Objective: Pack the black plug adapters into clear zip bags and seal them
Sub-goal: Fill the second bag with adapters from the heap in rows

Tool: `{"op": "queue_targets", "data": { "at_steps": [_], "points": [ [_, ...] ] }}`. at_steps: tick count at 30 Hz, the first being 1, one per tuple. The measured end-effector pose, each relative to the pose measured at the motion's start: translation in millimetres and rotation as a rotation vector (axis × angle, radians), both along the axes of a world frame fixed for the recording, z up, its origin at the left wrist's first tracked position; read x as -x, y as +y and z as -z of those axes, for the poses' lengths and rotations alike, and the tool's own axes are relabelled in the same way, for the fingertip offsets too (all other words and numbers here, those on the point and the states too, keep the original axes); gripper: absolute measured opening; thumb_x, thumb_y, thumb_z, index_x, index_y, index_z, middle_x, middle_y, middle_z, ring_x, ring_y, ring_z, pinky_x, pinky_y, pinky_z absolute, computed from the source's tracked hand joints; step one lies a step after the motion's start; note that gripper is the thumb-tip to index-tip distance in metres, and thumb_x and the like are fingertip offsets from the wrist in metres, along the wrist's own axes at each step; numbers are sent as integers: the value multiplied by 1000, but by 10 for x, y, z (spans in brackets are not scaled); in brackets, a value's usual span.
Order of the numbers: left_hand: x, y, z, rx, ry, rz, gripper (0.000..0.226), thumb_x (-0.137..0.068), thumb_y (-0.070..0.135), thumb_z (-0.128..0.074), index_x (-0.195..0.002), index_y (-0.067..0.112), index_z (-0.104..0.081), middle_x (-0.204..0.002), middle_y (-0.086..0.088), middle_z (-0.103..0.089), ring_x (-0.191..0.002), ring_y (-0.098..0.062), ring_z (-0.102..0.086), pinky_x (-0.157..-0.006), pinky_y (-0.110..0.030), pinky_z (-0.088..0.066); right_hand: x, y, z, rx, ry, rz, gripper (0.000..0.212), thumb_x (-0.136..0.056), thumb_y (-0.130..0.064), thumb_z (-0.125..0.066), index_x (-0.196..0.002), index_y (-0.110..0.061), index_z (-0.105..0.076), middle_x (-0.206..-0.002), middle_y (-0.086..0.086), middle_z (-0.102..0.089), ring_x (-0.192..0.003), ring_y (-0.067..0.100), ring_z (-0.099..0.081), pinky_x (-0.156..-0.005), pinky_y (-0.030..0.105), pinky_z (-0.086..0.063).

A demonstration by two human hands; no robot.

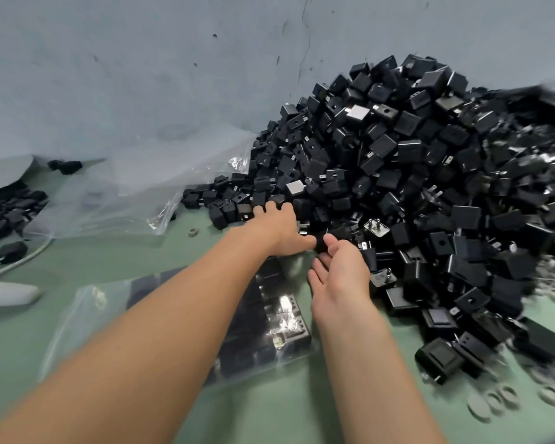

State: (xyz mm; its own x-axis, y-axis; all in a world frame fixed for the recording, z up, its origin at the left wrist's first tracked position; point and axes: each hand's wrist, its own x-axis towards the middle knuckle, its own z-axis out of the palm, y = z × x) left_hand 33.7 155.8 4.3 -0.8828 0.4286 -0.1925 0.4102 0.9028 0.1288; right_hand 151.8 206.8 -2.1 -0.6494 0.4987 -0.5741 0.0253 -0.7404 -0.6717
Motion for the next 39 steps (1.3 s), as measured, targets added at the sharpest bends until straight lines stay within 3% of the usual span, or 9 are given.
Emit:
{"op": "queue_targets", "data": {
  "at_steps": [2, 4, 10, 13, 19, 27, 31, 35, 39],
  "points": [
    [-34, 78, 46, -31, 33, -61, 78, -88, 61, -53, -145, 13, -31, -151, -18, -28, -140, -39, -23, -104, -50, -36, 25, 5, -4, 17, 6, 0, 16, -98, -14, -50, -90, -17, -62, -94, 5, -64, -105, 15, -55, -88, 34, -51],
    [-68, 143, 109, -92, 70, -131, 61, -93, 50, -51, -140, 13, -36, -146, -18, -32, -135, -37, -29, -96, -47, -39, 46, 3, 11, 27, -1, 10, 20, -98, -15, -51, -80, -20, -57, -98, 1, -62, -101, 11, -50, -93, 36, -50],
    [-36, 207, 135, -92, 85, -193, 59, -94, 56, -55, -137, 18, -40, -141, -17, -33, -129, -36, -40, -93, -46, -42, 80, 2, 20, 20, -7, -27, 21, -98, -15, -49, -79, -22, -58, -115, 0, -56, -122, 30, -50, -109, 48, -40],
    [-27, 188, 174, -111, 133, -203, 50, -96, 52, -52, -134, 20, -44, -141, -16, -34, -125, -37, -43, -81, -42, -36, 92, -12, 33, 26, 14, -38, 21, -98, -14, -45, -97, -23, -63, -126, 7, -60, -126, 29, -49, -109, 46, -40],
    [-6, 179, 216, -169, 176, -223, 46, -92, 49, -56, -128, 21, -49, -135, -15, -38, -119, -38, -47, -76, -40, -36, 130, -15, 38, 33, 6, -24, 23, -98, -16, -48, -80, -25, -59, -112, 0, -58, -106, 15, -50, -106, 45, -44],
    [26, 78, 187, -260, 108, -128, 47, -92, 37, -63, -132, 19, -46, -134, -18, -34, -115, -40, -47, -80, -38, -40, 136, -30, 26, 37, -4, -8, 18, -98, -14, -46, -105, -22, -61, -130, 15, -57, -122, 31, -55, -86, 37, -49],
    [100, -62, 90, -460, 2, -131, 43, -90, 37, -61, -129, 26, -48, -125, -10, -34, -96, -36, -61, -87, -43, -54, 109, -32, 24, 51, 7, -2, 30, -98, -13, -45, -121, -21, -64, -125, 9, -55, -127, 32, -54, -91, 37, -49],
    [243, -177, -32, -718, 31, -176, 31, -88, 33, -64, -116, 30, -53, -118, -5, -43, -78, -18, -60, -65, -27, -57, 74, -48, -39, 60, 2, -1, 28, -97, -10, -42, -112, -21, -63, -142, 17, -49, -135, 39, -43, -112, 46, -42],
    [323, -315, -364, -1327, -456, -418, 16, -90, 22, -69, -102, 19, -59, -97, -2, -55, -83, -15, -58, -53, -25, -56, 25, -53, -60, 52, 75, -23, 38, -98, -8, -40, -129, -16, -61, -137, 15, -58, -127, 34, -55, -110, 42, -44]
  ]
}}
